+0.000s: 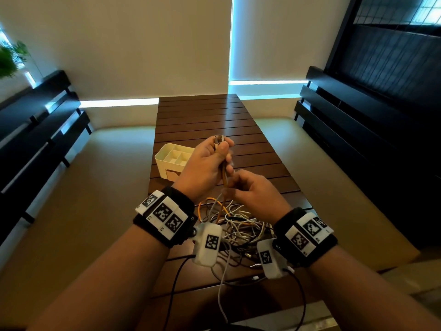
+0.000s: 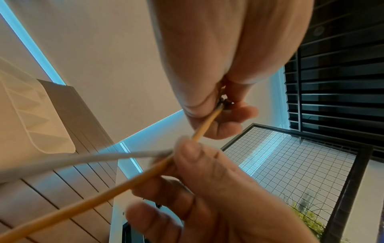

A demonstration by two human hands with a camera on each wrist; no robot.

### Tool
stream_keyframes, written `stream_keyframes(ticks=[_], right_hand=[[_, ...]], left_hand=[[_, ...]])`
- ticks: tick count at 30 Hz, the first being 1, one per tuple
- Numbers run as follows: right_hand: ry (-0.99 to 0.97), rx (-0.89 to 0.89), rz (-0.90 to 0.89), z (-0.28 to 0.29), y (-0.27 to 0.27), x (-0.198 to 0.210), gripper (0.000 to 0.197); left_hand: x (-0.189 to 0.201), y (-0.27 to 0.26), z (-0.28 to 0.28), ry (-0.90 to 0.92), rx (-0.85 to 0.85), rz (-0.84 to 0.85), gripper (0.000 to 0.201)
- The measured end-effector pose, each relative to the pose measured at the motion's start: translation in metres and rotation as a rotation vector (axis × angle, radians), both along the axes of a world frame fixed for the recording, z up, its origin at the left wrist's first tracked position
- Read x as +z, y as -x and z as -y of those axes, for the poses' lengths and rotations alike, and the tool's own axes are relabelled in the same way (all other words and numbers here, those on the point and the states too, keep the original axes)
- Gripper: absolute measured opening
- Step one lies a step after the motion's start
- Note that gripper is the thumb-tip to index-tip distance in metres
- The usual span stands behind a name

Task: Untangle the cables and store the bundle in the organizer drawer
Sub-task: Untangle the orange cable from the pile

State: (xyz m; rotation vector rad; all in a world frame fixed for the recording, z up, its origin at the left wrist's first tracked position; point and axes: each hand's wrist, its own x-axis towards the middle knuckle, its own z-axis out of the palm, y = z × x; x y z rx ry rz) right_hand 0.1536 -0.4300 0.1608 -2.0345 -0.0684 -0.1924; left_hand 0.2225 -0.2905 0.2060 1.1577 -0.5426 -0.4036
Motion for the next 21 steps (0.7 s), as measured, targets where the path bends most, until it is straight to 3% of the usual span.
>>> stream_keyframes(ticks=[3,6,10,15,18,21], right_hand=[[0.084,-0.004,0.116,-0.002,0.001,0.002,0.004],[0.096,0.02,0.127,-0.005,0.001,-0.001,0.013],[-0.107,0.135,-0.143,-0.001,0.002,-0.008,0.024],[-0.259,0.177,-0.292,0.013,0.001,-0.027,0.028],[-0.34,0.101,-0.258,0.019,0.001,-0.029,0.02],[-0.312,0.048,-0.142,0.018,0.0,-0.013,0.016]], left_hand=[[0.002,0.0,-0.005,-0.002,-0.008,-0.011,0.016],[0.007,0.0,-0.012,-0.017,-0.035,-0.018,0.019],[0.016,-0.005,-0.025,0.05,-0.07,0.026,0.007],[0.012,-0.005,-0.032,0.006,-0.059,0.047,0.018],[0.007,-0.002,-0.029,-0.149,0.0,0.066,0.027],[-0.004,-0.001,-0.028,-0.474,0.041,0.288,0.029]])
